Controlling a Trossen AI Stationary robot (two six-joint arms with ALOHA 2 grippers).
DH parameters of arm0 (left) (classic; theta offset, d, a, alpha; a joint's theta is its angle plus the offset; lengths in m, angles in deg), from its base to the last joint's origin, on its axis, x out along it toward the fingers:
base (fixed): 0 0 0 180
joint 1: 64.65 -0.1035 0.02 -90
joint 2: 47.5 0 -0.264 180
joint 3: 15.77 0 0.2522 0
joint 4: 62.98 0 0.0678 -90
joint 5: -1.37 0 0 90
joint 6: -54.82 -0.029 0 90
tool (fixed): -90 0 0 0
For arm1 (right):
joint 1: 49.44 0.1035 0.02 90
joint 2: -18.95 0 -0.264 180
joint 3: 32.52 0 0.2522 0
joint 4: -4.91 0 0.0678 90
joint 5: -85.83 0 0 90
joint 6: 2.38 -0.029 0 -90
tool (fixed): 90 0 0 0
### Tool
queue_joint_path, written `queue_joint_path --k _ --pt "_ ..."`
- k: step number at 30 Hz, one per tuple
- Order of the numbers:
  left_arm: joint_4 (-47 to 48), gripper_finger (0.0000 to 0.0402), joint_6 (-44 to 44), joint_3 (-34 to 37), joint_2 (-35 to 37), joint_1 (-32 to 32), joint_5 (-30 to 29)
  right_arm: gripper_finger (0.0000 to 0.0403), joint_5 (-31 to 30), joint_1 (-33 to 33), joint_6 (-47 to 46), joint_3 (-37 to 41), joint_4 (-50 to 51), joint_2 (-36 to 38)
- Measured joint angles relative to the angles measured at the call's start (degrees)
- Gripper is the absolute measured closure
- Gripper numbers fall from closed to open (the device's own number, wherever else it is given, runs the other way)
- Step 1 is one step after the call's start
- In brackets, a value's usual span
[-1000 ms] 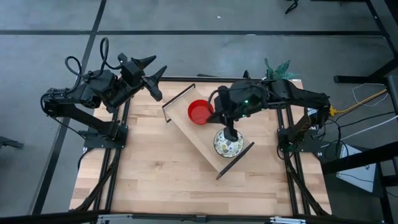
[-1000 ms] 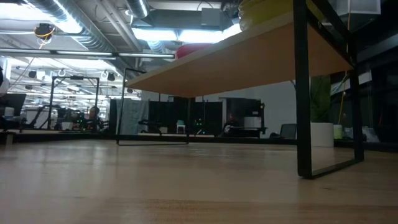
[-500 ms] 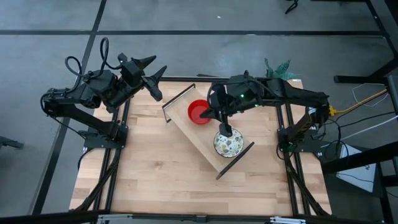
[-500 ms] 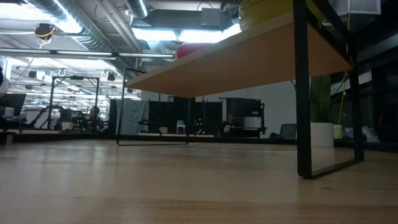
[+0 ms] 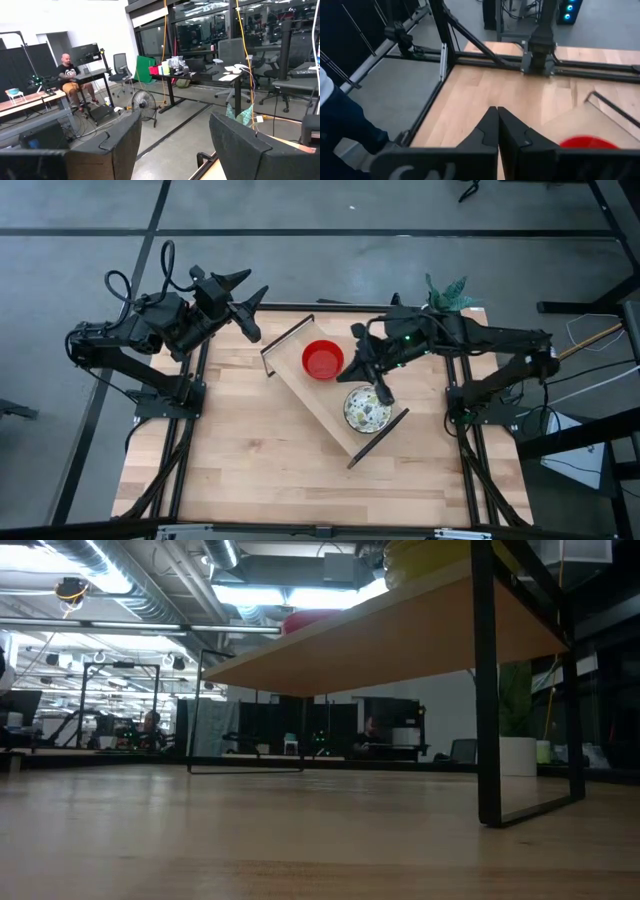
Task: Pick & Place Mini bowls
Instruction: Stack the white patterned bowl on top of the other white patterned bowls on the shelf
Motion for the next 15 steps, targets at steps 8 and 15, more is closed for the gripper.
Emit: queue_joint_path --k 8,15 --pt "0.2 0.0176 -0.1 0.0 0.0 0.0 0.4 0.0403 7.3 -2.9 2.2 13.4 -7.1 8.2" --pt "0.2 0.0176 -0.1 0.0 0.0 0.0 0.4 0.0403 17.5 -7.4 3.1 26.0 -18.5 12.7"
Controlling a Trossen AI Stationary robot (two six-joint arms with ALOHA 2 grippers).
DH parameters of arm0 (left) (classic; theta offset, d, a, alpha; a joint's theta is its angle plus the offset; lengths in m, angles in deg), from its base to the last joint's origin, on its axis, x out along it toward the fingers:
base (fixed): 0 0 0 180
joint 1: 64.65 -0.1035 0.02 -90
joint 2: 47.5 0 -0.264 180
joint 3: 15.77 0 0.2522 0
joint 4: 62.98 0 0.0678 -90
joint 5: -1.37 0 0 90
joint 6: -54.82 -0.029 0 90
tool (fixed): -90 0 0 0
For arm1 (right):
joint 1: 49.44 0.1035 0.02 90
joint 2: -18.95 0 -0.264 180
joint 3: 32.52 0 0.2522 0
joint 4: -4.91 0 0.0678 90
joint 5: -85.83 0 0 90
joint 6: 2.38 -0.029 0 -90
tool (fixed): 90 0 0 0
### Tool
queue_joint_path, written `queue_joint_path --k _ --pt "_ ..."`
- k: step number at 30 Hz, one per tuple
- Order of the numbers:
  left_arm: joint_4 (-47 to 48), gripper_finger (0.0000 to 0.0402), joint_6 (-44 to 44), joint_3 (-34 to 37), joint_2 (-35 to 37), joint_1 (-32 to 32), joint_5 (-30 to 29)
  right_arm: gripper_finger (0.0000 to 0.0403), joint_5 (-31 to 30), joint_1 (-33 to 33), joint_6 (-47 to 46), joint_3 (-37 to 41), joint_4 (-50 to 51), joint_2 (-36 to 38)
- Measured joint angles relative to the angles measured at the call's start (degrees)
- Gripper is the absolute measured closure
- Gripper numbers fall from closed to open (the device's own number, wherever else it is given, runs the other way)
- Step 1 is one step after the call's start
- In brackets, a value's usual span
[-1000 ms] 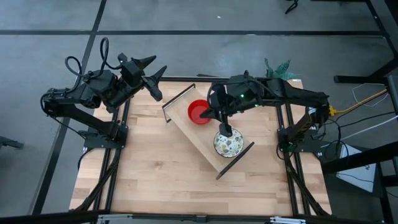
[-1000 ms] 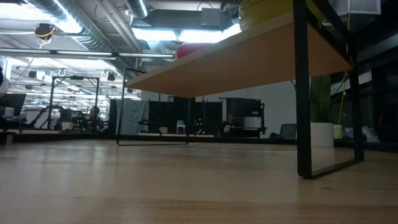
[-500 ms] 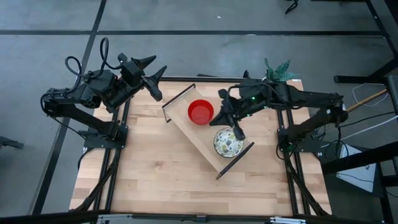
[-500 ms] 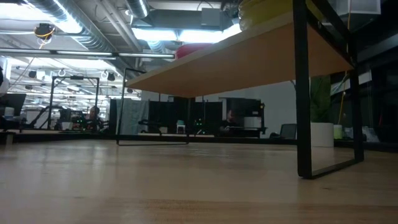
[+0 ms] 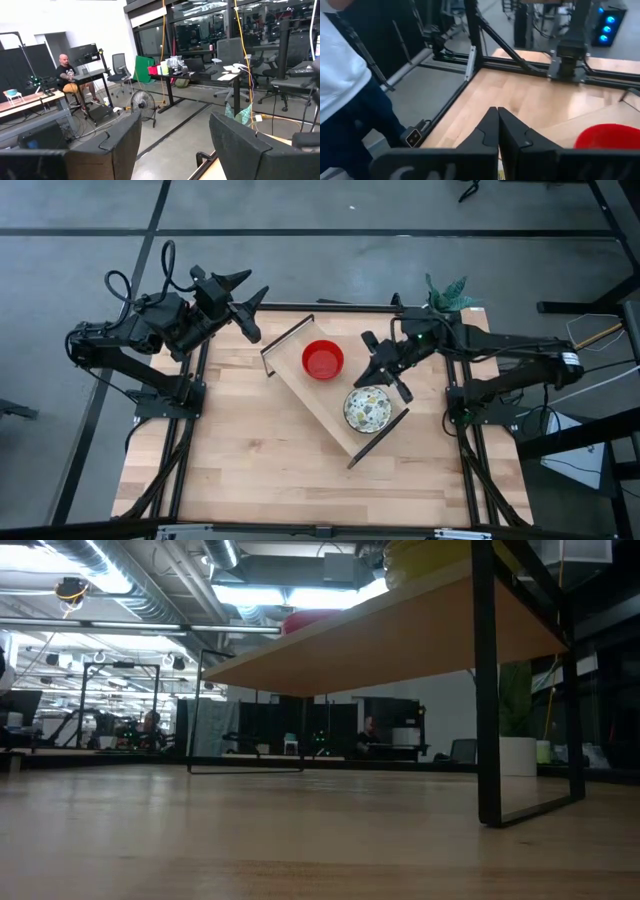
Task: Pick & Place Mini bowls
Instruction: Stack the white patterned bowl on top of the other white patterned bowls on the shelf
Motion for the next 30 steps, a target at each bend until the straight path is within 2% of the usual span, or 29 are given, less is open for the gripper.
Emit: queue_joint_path --k 4,11,23,30 --pt "0.0 0.0176 -0.1 0.0 0.0 0.0 0.0 0.0403 5.6 -2.5 0.9 6.1 -6.2 0.9" --pt "0.0 0.0176 -0.1 0.0 0.0 0.0 0.0 0.0403 13.5 -5.8 5.8 12.4 -9.4 1.1" --pt "0.0 0.0176 -0.1 0.0 0.0 0.0 0.0 0.0403 18.2 -11.3 10.4 16.0 -9.2 1.1" --pt "0.1 0.0176 -0.1 0.0 0.0 0.0 0.0 0.0403 18.7 -11.7 11.5 17.6 -9.7 1.1"
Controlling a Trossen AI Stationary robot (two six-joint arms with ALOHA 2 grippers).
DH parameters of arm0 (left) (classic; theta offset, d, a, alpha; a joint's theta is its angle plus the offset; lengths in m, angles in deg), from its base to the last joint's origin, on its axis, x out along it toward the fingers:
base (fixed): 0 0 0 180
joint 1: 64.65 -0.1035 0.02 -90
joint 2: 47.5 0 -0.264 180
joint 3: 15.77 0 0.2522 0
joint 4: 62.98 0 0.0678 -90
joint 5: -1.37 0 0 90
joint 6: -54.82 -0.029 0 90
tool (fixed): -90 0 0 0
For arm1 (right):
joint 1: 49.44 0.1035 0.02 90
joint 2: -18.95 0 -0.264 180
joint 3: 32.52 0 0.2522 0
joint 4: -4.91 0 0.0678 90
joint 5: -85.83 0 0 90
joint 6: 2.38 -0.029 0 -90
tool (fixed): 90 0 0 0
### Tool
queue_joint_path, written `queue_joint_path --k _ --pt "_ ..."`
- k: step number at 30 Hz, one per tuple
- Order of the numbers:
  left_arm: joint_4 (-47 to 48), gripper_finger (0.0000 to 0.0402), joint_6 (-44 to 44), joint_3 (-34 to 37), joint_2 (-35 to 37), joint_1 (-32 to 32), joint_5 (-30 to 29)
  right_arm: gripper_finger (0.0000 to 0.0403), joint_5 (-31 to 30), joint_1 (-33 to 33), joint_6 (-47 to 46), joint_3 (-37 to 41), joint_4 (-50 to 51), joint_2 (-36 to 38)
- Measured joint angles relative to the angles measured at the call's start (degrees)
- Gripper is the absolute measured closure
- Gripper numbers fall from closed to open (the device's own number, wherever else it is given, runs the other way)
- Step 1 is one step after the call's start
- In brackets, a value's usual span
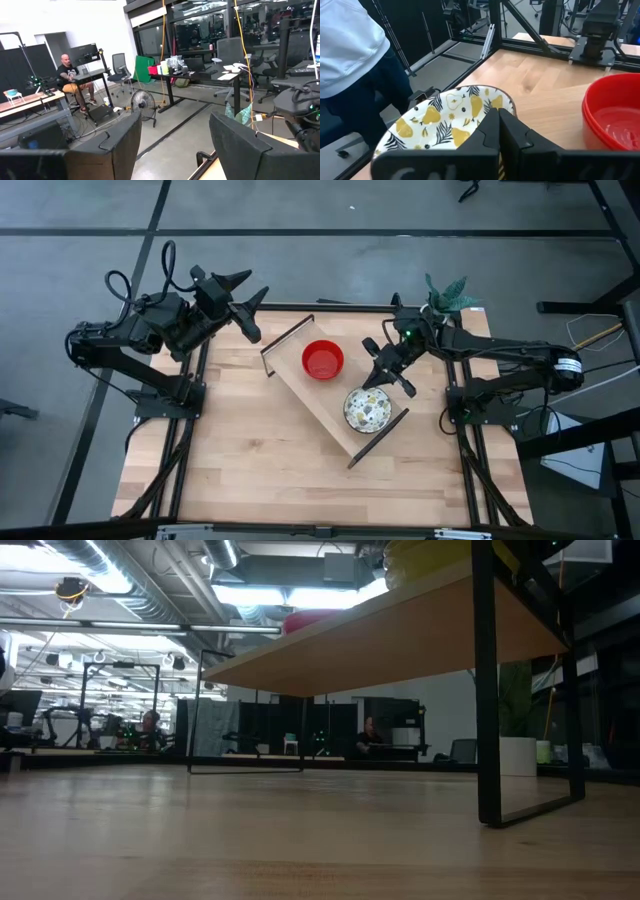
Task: Pick & Place Mini bowls
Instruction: Stack the white patterned bowl on top of the other white patterned bowls on the shelf, then return to Home Position
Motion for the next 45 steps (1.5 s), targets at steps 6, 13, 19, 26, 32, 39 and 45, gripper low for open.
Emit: queue_joint_path --k 6,13,19,26,32,39,45 --pt "0.0 0.0176 0.0 0.0 0.0 0.0 0.0 0.0403 0.8 0.0 0.3 0.0 0.6 0.0" --pt "0.0 0.0176 0.0 0.0 0.0 0.0 0.0 0.0403 0.0 0.0 1.7 0.0 3.0 0.0" --pt "0.0 0.0176 0.0 0.0 0.0 0.0 0.0 0.0403 -0.4 0.0 1.8 0.0 3.7 0.0" --pt "0.0 0.0176 0.0 0.0 0.0 0.0 0.0 0.0403 0.3 0.0 1.2 -0.1 1.9 0.0" --pt "0.1 0.0176 0.1 0.0 0.0 0.0 1.8 0.0403 0.9 0.0 -4.1 -2.0 -1.2 0.0" --pt "4.2 0.0198 4.4 0.0 0.0 0.0 8.8 0.0403 -1.9 0.5 -12.9 -2.6 -7.9 0.7" --pt "10.1 0.0274 9.2 0.0 0.4 0.0 13.4 0.0403 -10.4 1.9 -14.0 -2.6 -7.8 5.0"
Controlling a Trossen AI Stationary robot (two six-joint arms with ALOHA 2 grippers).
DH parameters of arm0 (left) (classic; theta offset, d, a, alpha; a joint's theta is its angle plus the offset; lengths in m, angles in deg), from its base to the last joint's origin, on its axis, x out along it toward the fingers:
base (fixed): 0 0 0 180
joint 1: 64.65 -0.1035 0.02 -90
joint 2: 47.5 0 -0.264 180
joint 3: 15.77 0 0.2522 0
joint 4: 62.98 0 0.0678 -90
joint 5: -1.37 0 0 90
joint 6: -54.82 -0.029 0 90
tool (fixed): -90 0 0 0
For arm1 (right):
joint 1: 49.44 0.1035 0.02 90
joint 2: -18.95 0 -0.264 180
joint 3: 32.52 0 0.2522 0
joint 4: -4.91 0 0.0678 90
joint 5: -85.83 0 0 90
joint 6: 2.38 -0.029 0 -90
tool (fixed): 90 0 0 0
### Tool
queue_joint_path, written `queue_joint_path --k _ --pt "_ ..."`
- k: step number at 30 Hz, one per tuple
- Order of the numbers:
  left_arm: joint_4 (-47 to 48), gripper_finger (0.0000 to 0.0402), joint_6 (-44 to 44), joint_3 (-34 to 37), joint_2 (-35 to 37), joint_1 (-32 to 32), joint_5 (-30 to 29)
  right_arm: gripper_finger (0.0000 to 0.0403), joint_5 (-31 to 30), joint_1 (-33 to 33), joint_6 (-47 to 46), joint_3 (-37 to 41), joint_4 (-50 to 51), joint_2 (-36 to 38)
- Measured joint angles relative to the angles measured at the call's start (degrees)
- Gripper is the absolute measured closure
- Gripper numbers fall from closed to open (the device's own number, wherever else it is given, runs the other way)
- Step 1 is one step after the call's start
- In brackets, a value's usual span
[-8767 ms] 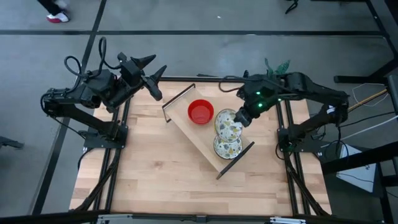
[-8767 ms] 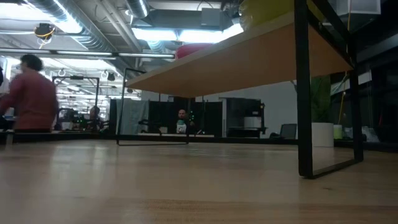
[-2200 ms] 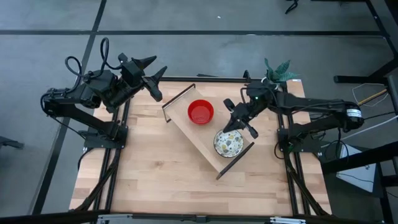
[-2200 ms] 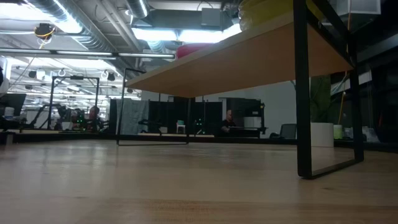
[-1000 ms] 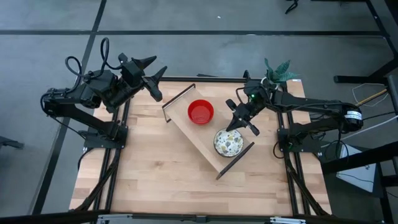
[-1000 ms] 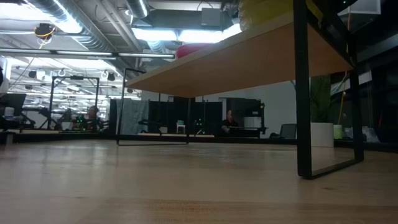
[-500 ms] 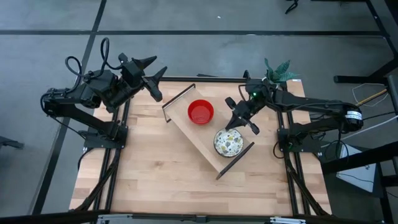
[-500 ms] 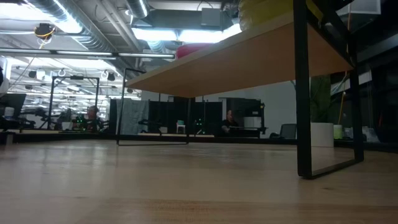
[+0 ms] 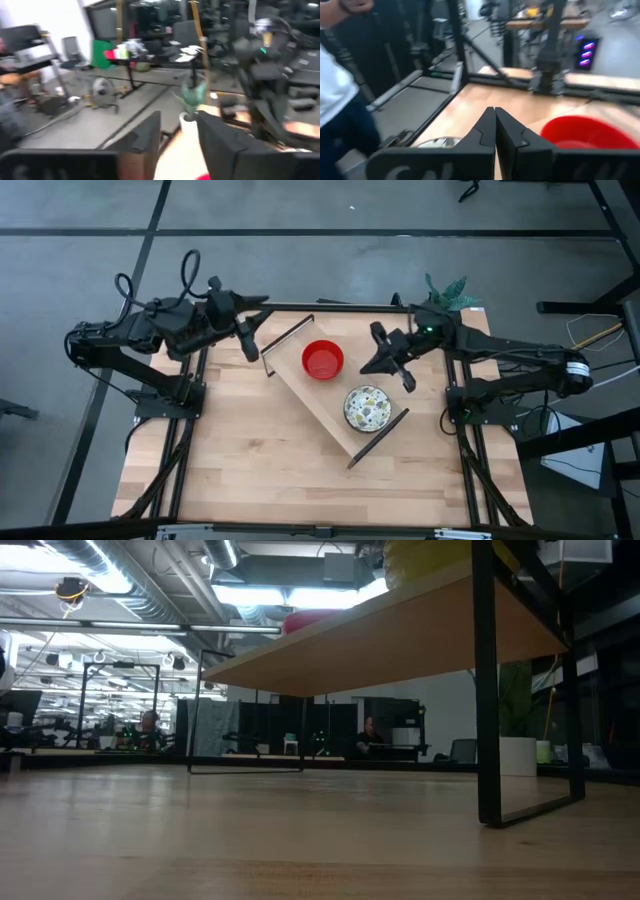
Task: Pick & Place Mini bowls
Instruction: Return to Home Position
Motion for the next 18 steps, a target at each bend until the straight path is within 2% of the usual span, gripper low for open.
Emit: queue_joint_path --k 7,12,18 --pt "2.3 0.0388 0.7 0.0 0.4 0.0 11.5 0.0403 -11.1 2.9 -1.4 0.0 0.3 5.9" --pt "4.2 0.0399 4.7 1.8 1.9 0.0 15.8 0.0403 -18.1 5.4 -1.2 0.0 3.6 9.0" --pt "-2.2 0.04 7.3 10.9 6.4 0.0 16.3 0.0403 -23.2 8.4 -1.6 0.0 6.1 11.7"
